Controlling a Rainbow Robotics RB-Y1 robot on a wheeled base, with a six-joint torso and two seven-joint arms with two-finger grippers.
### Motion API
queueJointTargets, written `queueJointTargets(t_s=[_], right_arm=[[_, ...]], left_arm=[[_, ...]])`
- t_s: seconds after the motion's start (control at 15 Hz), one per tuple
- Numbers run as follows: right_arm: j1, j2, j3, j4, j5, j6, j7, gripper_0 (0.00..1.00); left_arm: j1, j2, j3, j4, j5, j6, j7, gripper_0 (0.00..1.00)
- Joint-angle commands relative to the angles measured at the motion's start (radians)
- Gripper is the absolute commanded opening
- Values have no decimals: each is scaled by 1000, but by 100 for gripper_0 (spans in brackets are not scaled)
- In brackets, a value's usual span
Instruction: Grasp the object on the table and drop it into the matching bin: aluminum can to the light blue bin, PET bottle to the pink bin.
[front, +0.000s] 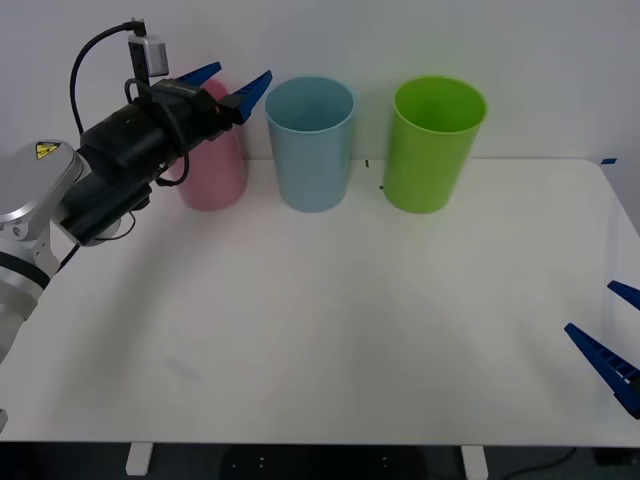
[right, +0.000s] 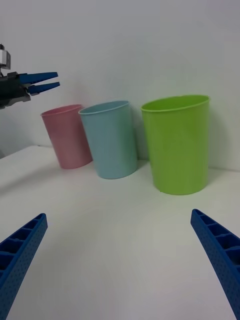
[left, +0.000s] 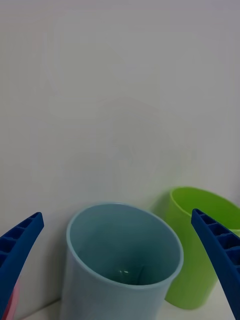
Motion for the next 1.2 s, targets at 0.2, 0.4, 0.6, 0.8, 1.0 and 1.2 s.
queueJointTargets(t_s=[0.2,0.4,0.6,0.8,1.0,1.2], right_arm=[[0,0,0,0,0,0,0,100],[0,0,0,0,0,0,0,100],[0,0,0,0,0,0,0,100],[0,0,0,0,0,0,0,100],[0,0,0,0,0,0,0,100],[0,0,0,0,0,0,0,100]], left_arm=[[173,19,126,-124,-19,-93,-21,100],[308,21,229,-226,-39,-147,-38,100],[409,21,318,-275,-49,-219,-52,100],[509,19,411,-310,-56,-326,-60,100],[584,21,496,-315,-56,-435,-61,100],[653,21,568,-335,-56,-510,-70,100]])
